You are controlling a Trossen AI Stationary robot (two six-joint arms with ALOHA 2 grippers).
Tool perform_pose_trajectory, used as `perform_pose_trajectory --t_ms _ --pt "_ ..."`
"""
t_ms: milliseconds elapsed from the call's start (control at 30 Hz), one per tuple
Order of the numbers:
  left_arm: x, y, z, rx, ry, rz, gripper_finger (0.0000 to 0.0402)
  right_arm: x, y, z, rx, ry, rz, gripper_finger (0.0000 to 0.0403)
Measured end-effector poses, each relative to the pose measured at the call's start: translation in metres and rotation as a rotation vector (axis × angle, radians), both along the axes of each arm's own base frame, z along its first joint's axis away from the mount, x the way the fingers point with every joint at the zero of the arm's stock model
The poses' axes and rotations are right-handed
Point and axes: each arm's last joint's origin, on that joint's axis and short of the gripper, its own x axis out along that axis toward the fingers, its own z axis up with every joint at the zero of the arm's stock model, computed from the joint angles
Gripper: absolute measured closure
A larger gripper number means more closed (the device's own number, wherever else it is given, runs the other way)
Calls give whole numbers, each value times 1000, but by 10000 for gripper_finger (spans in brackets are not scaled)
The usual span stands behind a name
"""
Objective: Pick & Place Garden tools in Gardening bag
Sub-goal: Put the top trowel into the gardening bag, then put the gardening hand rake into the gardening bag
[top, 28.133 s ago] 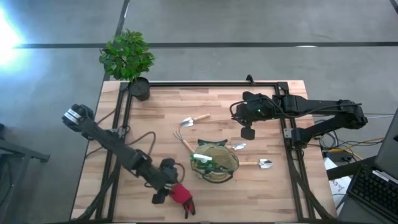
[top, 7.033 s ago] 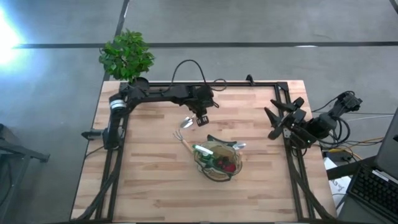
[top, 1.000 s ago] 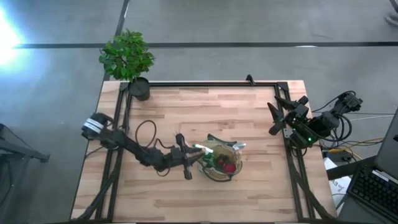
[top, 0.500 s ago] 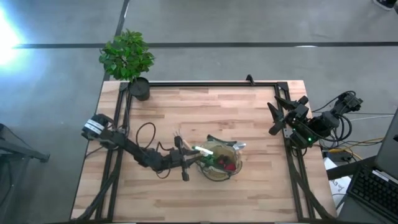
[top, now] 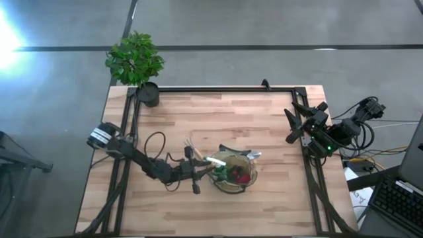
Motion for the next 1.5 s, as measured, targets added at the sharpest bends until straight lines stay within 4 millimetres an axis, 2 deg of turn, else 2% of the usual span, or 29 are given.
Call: perform_pose_trajectory --t_ms 200,667,733,833,1000,1167,1333,1500 --pt "5 1 -13 -37 20 -6 338 0 0 0 1 -1 0 213" --pt "10 5 -24 -102 68 -33 338 0 0 0 2 -2 1 213" --pt "10 5 -24 -105 68 -35 324 0 0 0 2 -2 0 213" --pt "9 5 -22 -122 65 -42 278 0 0 0 2 -2 0 213" --pt "8 5 -13 -149 41 -48 208 0 0 0 0 -1 0 213" --pt "4 6 -1 -163 51 -49 156 0 0 0 1 -1 0 213" --pt "-12 7 21 -86 212 -88 128 0 0 0 0 0 0 213" --pt "-40 18 53 5 455 -77 128 0 0 0 0 0 0 213"
